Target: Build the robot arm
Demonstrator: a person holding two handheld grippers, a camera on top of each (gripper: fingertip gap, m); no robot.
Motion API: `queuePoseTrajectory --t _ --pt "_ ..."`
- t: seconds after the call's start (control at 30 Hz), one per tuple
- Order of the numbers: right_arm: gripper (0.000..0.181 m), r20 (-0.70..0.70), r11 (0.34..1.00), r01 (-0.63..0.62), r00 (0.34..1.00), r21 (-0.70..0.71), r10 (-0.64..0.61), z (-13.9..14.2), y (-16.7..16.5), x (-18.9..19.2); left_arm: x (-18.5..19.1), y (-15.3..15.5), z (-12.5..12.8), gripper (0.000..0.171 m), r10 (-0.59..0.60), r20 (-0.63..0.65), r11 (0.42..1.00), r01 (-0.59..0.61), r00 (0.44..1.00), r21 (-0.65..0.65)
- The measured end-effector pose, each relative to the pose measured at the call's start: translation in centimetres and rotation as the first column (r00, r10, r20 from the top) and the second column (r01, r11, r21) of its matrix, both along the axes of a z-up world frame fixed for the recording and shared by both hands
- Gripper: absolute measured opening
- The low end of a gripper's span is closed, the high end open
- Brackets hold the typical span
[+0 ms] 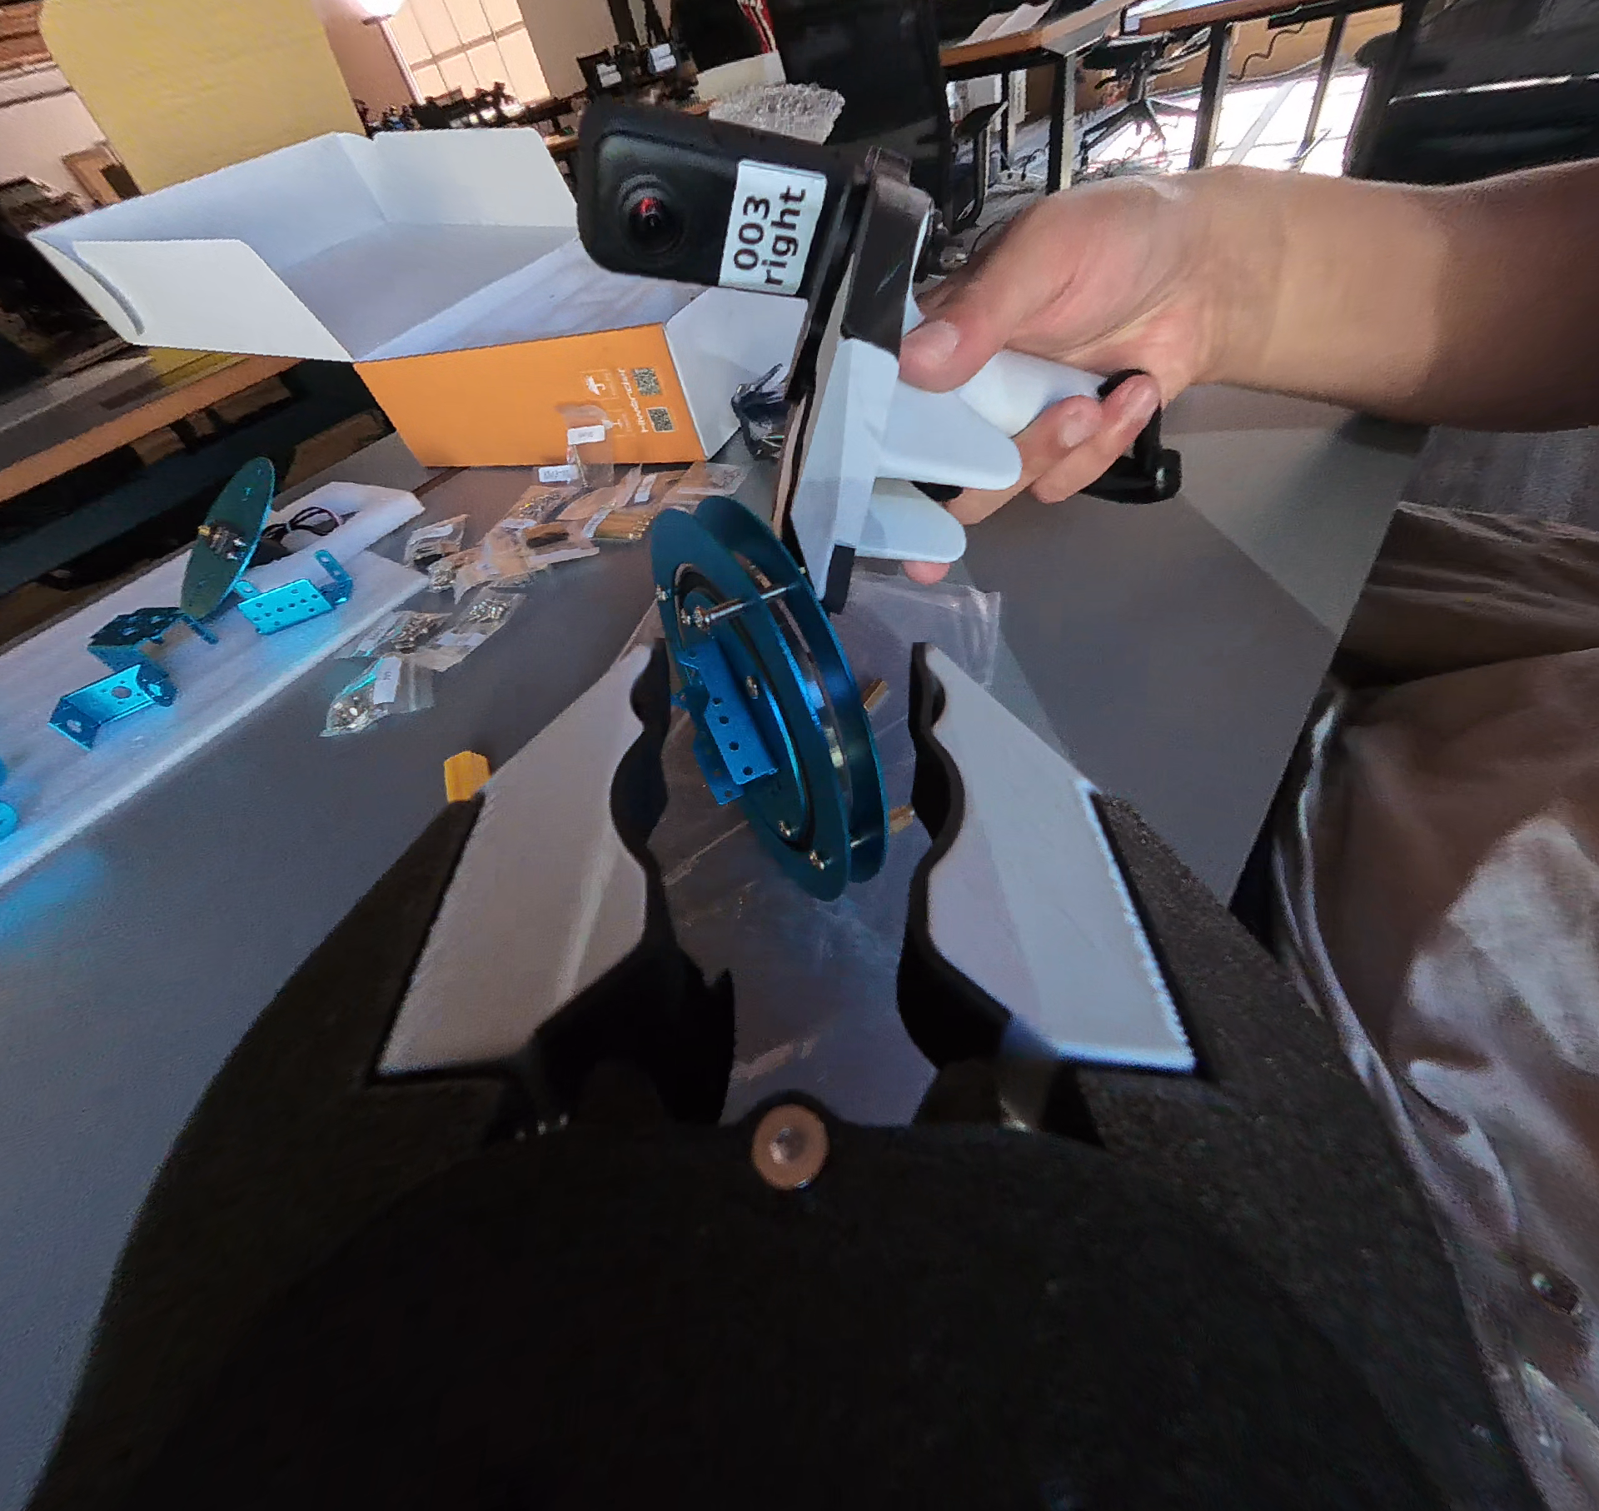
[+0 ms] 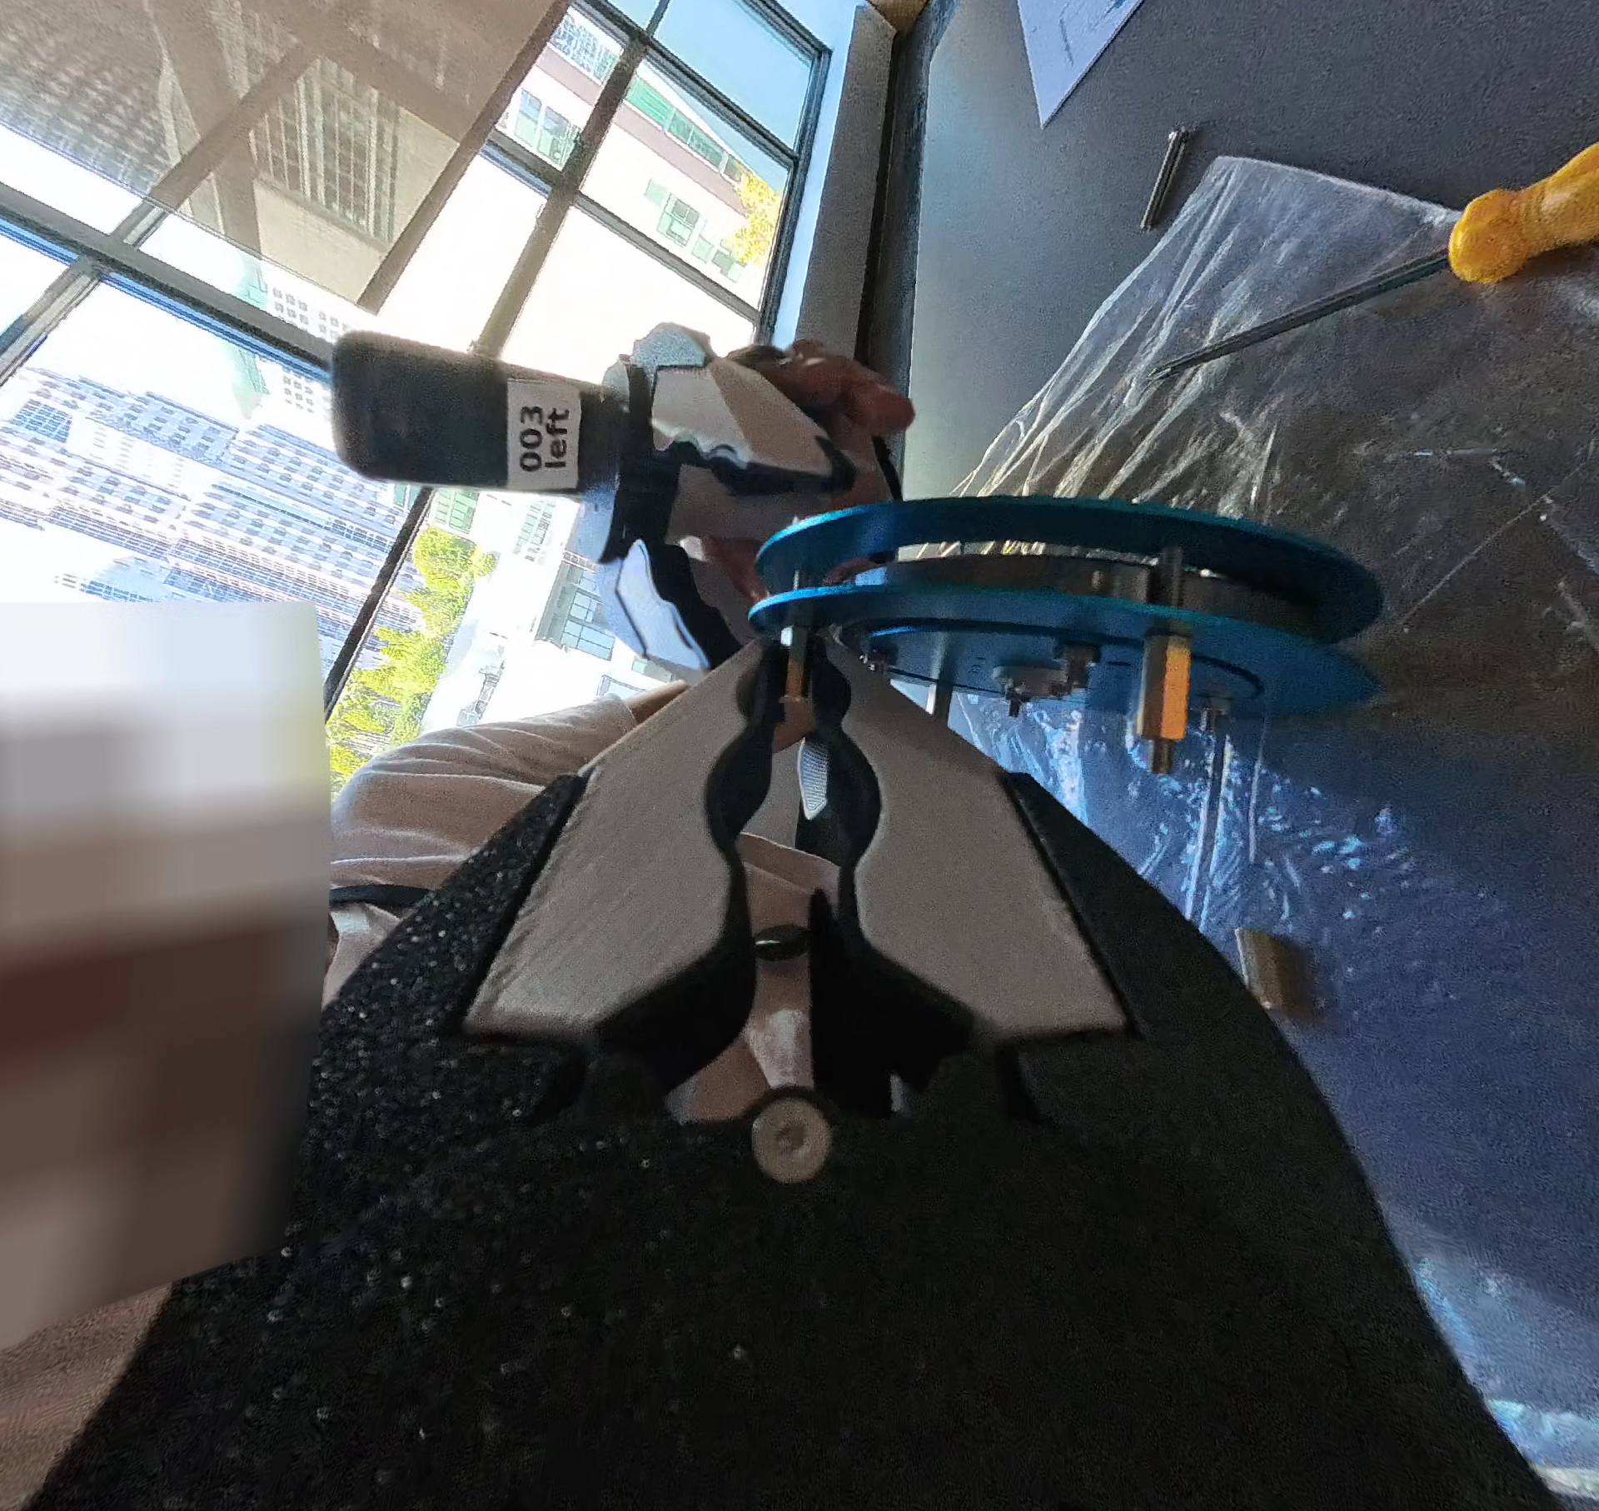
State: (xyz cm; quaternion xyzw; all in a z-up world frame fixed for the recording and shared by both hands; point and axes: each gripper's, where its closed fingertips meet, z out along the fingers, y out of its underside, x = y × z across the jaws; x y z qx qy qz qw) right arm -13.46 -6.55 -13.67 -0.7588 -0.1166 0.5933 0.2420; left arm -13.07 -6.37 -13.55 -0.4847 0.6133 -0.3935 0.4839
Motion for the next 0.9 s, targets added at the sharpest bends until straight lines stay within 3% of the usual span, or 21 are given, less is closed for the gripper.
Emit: queuePoseTrajectory --t 0.07,0.17,0.2,0.3,0.4,0.53,0.6,0.67,0.8,0.9 --pt "0.005 -0.001 1.000 -0.007 1.000 0.006 0.007 -0.1 -0.2 0.0 0.4 -0.1 -0.3 0.053 0.009 0.009 0.999 -0.009 1.000 0.038" --pt "0.006 -0.012 0.999 -0.035 0.999 -0.004 0.035 -0.1 -0.6 -0.2 1.0 -0.2 -0.6 0.034 0.036 0.038 0.991 -0.041 0.999 0.126" --pt "0.006 -0.013 1.000 -0.031 0.999 0.002 0.031 -0.1 -0.5 -0.3 1.1 -0.2 -0.7 0.020 0.043 0.046 0.987 -0.049 0.998 0.153" --pt "0.008 0.009 0.999 -0.019 1.000 0.037 0.019 0.0 -0.4 -0.1 1.2 -0.1 -0.6 0.018 0.086 0.039 0.976 -0.092 0.996 0.198" --pt "0.011 0.067 0.995 -0.008 0.998 0.104 0.001 0.0 -0.2 0.0 1.4 0.3 -0.6 0.016 0.132 0.013 0.977 -0.133 0.991 0.165" --pt "0.008 0.225 0.969 0.006 0.972 0.248 -0.064 -0.4 0.1 0.2 1.5 0.8 -0.6 0.018 0.200 0.025 0.952 -0.201 0.979 0.231" --pt "0.008 0.239 0.971 0.032 0.967 0.238 -0.090 -0.4 0.2 0.4 1.7 0.7 -0.6 0.018 0.226 0.041 0.953 -0.230 0.973 0.196" --pt "0.007 0.205 0.980 0.051 0.975 0.192 -0.091 -0.3 0.1 0.7 1.8 0.7 -0.5 0.020 0.241 0.066 0.956 -0.249 0.968 0.157" --pt "0.005 0.048 1.000 0.002 0.999 0.021 -0.003 -0.2 -1.0 1.1 1.9 0.6 0.0 0.046 0.220 0.082 0.972 -0.226 0.972 0.067" --pt "0.006 -0.070 0.998 -0.042 0.997 -0.047 0.039 0.3 -1.4 1.0 1.6 0.2 0.9 0.046 0.174 0.108 0.984 -0.177 0.979 0.025"
